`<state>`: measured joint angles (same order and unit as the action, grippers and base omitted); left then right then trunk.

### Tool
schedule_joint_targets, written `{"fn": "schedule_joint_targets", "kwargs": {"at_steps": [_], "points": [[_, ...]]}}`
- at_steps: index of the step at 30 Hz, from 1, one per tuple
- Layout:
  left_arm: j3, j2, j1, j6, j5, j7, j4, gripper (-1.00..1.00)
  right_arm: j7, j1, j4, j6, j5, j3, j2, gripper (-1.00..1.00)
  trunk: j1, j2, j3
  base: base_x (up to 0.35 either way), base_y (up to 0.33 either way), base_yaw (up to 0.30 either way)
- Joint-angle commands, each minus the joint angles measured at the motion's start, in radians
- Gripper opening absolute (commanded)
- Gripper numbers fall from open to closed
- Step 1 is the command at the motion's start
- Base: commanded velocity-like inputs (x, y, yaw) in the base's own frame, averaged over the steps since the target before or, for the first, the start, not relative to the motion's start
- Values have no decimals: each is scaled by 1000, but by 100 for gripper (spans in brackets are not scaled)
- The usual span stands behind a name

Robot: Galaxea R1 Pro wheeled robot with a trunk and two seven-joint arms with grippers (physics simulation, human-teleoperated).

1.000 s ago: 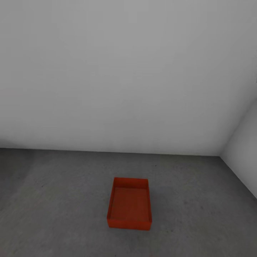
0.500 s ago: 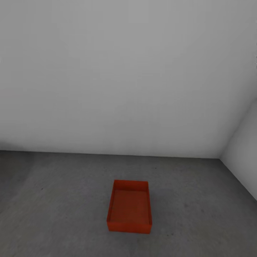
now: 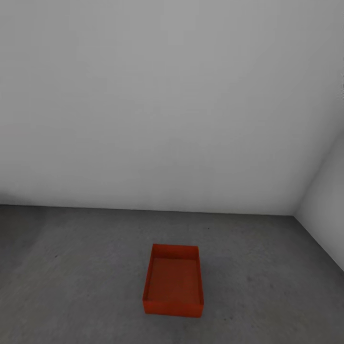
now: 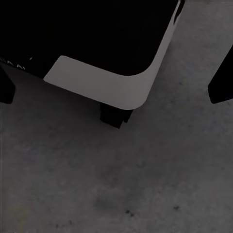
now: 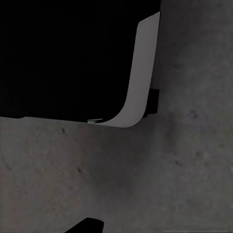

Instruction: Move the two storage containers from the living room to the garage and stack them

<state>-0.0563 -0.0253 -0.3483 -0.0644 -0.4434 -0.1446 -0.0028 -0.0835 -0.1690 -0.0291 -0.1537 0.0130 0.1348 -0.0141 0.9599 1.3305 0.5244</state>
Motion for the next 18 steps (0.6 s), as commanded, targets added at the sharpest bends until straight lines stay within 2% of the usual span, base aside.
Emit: {"fn": "schedule_joint_targets", "kwargs": {"at_steps": [1, 5, 8, 11, 18], "points": [[-6, 1, 0, -4, -9, -3, 1, 100, -3, -1, -3, -6, 2, 7, 0, 100, 0, 1, -1, 0, 0, 0], [-6, 4, 9, -3, -10, -1, 3, 100, -3, -1, -3, -6, 1, 8, 2, 100, 0, 1, -7, 0, 0, 0], [-6, 12, 38, -1, -6, 2, 2, 100, -3, -1, -3, -6, -1, 8, 6, 100, 0, 1, -12, 0, 0, 0], [-7, 32, 66, -1, -3, 7, 2, 100, -2, -1, -3, -7, -4, 7, 6, 100, 0, 1, -17, 0, 0, 0], [-8, 25, 81, -1, -6, 31, 3, 100, -2, -1, -3, -7, -6, 7, 1, 100, 0, 1, -28, 0, 0, 0]]}}
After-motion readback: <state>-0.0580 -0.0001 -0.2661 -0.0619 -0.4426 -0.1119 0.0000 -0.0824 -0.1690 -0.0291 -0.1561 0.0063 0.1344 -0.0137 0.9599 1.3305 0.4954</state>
